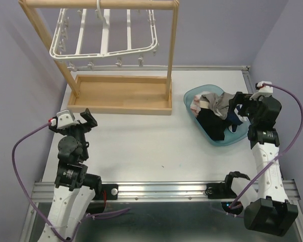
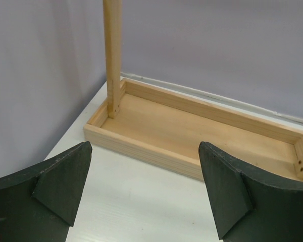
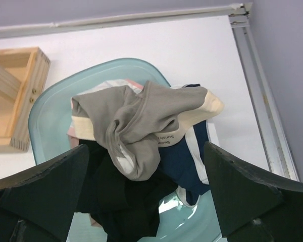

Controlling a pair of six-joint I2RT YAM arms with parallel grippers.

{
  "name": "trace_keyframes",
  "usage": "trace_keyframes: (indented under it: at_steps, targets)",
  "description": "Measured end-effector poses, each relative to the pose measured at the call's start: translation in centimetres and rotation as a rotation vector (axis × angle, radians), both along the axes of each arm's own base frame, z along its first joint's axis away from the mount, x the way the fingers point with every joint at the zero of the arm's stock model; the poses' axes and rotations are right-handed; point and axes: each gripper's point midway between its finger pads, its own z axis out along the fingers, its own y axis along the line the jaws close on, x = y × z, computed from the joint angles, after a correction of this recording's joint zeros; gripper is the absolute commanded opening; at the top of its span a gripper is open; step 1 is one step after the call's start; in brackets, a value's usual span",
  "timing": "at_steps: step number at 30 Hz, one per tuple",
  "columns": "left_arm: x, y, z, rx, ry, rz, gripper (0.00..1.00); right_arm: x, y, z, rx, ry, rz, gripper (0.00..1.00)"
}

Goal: Remove the underwear clipped to the hanger
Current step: Reset both arms

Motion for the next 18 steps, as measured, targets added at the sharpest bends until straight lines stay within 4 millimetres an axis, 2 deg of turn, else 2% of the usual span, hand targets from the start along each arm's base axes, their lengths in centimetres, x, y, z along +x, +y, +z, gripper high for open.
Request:
trace_keyframes:
  at_steps: [4, 8, 13, 18]
  targets:
    - [1.1, 2.5, 0.0, -0.033, 0.012, 0.077, 0.99, 0.0, -1.4, 1.4, 0.029, -0.055, -0.108, 1.00]
    - [2.3, 3.4, -0.8, -0.082, 0.034, 0.071, 0.99, 0.2, -3.0, 1.9, 0.057, -0.078, -0.218, 1.00]
    - [2.4, 3.1, -0.5, -0.106, 0.019, 0.033, 0.99, 0.3, -4.7, 1.4, 0.085, -0.072, -0.329, 1.00]
    - [1.9, 2.4, 0.3, -0.105, -0.017, -0.004, 0.99, 0.1, -5.4, 1.5, 0.100, -0.081, -0.384, 1.00]
